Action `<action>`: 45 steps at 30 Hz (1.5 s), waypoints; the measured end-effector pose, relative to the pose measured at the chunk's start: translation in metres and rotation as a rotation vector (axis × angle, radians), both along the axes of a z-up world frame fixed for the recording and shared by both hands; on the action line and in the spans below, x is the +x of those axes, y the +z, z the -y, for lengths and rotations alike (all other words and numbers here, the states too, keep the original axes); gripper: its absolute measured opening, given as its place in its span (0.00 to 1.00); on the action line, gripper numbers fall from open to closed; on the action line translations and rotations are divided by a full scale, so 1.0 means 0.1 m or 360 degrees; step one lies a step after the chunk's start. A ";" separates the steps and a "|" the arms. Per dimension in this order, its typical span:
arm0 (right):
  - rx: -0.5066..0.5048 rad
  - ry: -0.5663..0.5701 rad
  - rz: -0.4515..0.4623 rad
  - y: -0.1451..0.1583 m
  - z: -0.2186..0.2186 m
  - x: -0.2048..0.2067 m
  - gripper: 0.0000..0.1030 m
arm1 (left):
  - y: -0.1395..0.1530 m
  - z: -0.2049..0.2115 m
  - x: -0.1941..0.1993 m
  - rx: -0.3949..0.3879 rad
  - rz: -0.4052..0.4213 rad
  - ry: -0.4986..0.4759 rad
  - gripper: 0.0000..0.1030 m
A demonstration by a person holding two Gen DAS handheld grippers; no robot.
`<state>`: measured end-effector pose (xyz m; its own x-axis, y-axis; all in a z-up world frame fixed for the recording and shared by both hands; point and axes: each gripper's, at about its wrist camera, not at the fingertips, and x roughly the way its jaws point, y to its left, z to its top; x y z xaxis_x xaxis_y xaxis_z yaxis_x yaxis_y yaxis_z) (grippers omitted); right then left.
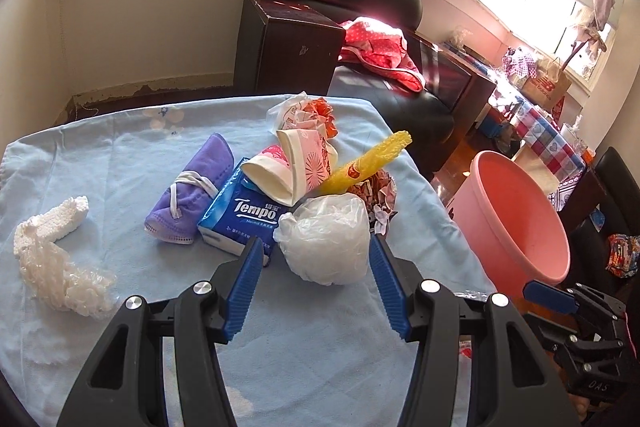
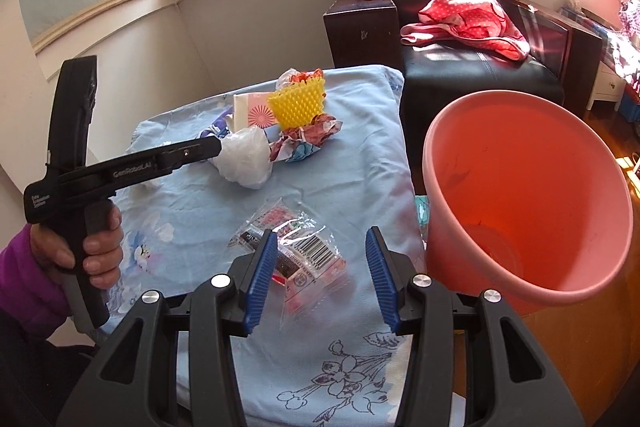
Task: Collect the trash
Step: 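Return both tools to the table and approach the white bag and clear packet, then grasp the white plastic bag with the left tool while the right grasps the clear packet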
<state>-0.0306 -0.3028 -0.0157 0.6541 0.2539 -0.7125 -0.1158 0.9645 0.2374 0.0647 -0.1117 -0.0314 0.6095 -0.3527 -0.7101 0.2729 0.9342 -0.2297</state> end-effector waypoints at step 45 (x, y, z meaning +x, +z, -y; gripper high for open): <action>0.0018 0.0172 -0.0108 -0.20 -0.22 -0.02 0.08 | 0.18 -0.20 -0.21 -0.0088 0.0049 0.0007 0.15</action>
<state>-0.0330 -0.2805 -0.0360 0.5728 0.3282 -0.7511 -0.2019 0.9446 0.2588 0.0435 -0.0915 -0.0137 0.6321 -0.3883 -0.6705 0.2766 0.9214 -0.2729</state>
